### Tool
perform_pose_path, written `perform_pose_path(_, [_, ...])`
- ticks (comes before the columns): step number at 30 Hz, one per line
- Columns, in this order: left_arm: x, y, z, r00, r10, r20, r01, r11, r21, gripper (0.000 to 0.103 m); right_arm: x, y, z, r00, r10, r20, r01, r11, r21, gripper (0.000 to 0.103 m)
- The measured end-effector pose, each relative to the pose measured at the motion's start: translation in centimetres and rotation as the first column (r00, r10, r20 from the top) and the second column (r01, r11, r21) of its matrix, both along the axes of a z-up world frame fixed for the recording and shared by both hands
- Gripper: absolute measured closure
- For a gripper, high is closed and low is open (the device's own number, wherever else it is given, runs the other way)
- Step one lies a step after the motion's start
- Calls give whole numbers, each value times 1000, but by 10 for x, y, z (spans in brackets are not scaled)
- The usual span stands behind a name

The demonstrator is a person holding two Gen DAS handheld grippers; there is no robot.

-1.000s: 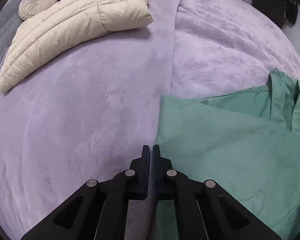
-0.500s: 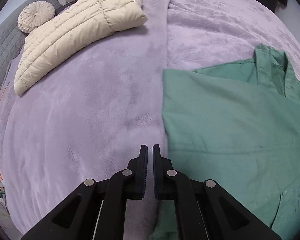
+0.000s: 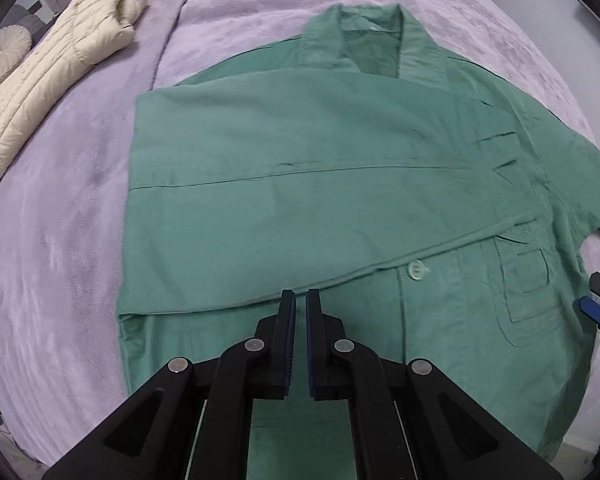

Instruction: Fold small clothes

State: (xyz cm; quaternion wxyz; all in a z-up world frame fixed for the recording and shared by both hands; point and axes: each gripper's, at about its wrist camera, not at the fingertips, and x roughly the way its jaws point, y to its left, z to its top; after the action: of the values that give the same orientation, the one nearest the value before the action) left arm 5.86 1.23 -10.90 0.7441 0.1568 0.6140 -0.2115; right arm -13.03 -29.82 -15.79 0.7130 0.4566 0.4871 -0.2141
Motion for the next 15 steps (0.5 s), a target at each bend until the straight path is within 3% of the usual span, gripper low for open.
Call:
perform_pose_path(1, [-1, -6, 0, 1000, -10, -1, 10, 1000, 0, 56, -2, -1, 1, 1000, -5, 3, 5, 1000, 2, 33])
perform_pose_path(2, [-4, -12, 0, 1000, -11, 4, 11, 1000, 5, 1, -4, -3, 1, 1000, -9, 7, 9, 1000, 5, 33])
perform_pose_path(5, [-8, -34, 5, 997, -43, 66, 42, 999, 22, 1, -10, -9, 5, 1000, -16, 23, 16, 1000, 5, 31])
perform_pose_path(9, [-18, -55, 6, 996, -81, 42, 81, 997, 11, 1, -18, -20, 6, 999, -32, 36, 31, 999, 14, 24])
perform_pose_path(15, [-18, -79, -3, 999, -50, 5, 50, 998, 27, 1, -31, -37, 6, 996, -63, 59, 61, 998, 30, 24])
